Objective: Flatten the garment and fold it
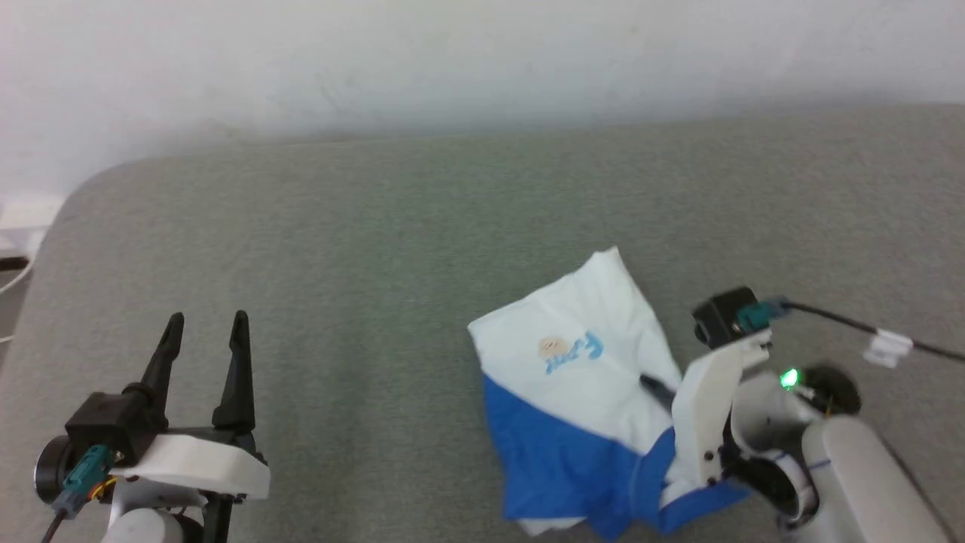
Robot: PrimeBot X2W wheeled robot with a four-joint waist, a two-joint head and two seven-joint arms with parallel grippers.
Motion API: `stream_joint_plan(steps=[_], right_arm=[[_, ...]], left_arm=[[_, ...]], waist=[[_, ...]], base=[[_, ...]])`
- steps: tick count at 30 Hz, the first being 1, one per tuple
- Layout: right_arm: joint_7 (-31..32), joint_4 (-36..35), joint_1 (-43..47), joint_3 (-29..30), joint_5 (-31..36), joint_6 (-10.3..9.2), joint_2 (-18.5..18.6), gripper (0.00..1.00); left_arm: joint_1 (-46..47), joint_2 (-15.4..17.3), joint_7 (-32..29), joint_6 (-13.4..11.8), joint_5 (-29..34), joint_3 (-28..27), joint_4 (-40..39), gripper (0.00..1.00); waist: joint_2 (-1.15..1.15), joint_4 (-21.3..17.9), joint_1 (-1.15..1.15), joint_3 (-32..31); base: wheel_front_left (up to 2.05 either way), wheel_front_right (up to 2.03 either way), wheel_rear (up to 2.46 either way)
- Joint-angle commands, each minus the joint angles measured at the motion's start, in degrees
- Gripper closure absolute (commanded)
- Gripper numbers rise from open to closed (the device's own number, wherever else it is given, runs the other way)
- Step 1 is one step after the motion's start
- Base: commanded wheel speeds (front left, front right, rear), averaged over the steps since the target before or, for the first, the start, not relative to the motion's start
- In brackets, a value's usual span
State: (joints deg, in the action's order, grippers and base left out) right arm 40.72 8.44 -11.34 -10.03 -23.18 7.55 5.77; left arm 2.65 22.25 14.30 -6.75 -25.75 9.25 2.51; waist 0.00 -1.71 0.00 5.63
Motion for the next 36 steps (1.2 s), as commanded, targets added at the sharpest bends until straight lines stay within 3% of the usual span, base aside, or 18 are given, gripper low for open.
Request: stream_joint_plan(steps=[1,6,12,22,30,36], right_arm=[[0.55,-1.93,-3.12,-2.88,3.20,-0.06,3.80,1.00],[-0.24,-2.31,-10.95,-10.13,7.01,-0.06,13.51,1.00],[-4.94,4.39,-19.93,-12.35,8.57,-0.06,20.30,1.00],[-17.08,21.56,-32.77,-10.24,15.57,-0.06,24.93,1.00],[-25.36,35.48,-40.22,-2.63,23.80,-0.06,26.18,1.00],[-29.69,42.00,-43.68,4.28,30.31,-0.06,25.41,1.00]], left_arm=[[-0.50,0.43,-0.15,-0.45,-0.13,-0.03,-1.09,0.00],[0.34,0.96,-0.82,-1.17,0.13,-0.27,-4.09,0.00],[2.13,2.53,-2.44,-1.67,0.89,-0.52,-7.56,0.00],[5.36,6.61,-6.77,-2.34,2.63,-1.38,-13.72,0.00],[7.56,9.04,-9.75,-2.70,3.85,-1.62,-17.62,0.00],[8.43,9.43,-10.10,-2.89,4.15,-1.50,-18.18,0.00]], waist=[[0.00,-3.87,0.00,1.96],[0.00,-9.47,0.00,5.28],[0.00,-15.81,0.00,10.04],[0.00,-20.75,0.00,18.45],[0.00,-18.99,0.00,23.61],[0.00,-16.55,0.00,25.12]], base=[[0.00,0.00,0.00],[0.00,0.00,0.00],[0.00,0.00,0.00],[0.00,0.00,0.00],[0.00,0.00,0.00],[0.00,0.00,0.00]])
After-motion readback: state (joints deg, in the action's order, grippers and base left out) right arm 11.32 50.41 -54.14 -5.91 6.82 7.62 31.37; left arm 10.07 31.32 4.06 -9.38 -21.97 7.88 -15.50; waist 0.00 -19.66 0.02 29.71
